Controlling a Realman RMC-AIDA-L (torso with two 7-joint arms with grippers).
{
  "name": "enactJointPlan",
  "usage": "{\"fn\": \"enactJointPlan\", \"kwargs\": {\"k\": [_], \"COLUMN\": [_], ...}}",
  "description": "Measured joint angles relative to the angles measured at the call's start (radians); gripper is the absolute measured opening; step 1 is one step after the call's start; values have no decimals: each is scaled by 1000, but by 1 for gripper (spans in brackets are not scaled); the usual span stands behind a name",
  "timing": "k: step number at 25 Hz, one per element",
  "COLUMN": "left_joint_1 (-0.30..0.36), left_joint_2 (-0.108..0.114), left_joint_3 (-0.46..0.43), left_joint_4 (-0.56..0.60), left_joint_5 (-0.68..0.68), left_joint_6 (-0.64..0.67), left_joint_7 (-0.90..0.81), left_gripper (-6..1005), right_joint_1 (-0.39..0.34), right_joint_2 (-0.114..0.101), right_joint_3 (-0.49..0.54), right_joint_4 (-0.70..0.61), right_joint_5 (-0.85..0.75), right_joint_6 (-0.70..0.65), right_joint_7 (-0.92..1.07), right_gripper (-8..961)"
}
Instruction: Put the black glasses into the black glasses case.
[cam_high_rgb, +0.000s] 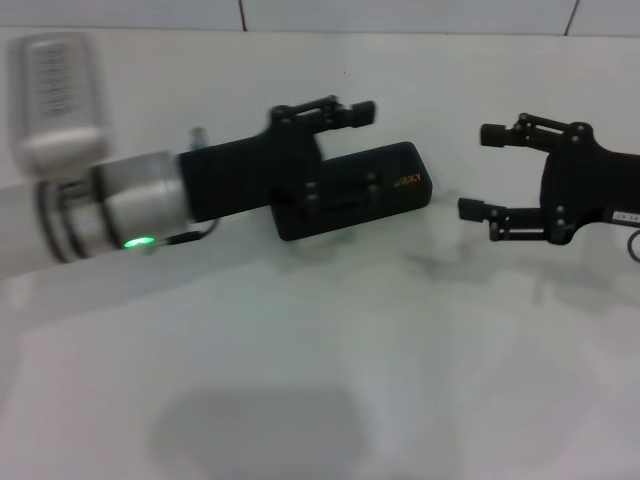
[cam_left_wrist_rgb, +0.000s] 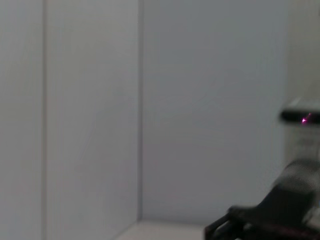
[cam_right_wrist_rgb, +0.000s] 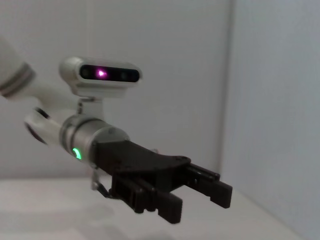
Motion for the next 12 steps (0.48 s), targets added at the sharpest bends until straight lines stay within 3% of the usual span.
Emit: {"fn": "enactJointPlan", "kwargs": {"k": [3,6,12], "left_joint_1": [32,62,96], "left_joint_2": [21,41,49], "left_joint_3": [0,6,10], "left_joint_4": [-38,-45,-57], "left_joint_5": [-1,-1,4], "left_joint_6": [146,205,241], "left_joint_7": [5,9,26], "left_gripper": [709,709,709], "right_joint_1": [15,42,104], "right_joint_2": [0,0,-1], "right_joint_3": [0,0,-8], "right_joint_4": [46,82,181], "right_joint_5": [43,53,48], "right_joint_6": [-75,-116,-137], "right_joint_7": [-96,-130,-176], "right_gripper": [843,843,843]}}
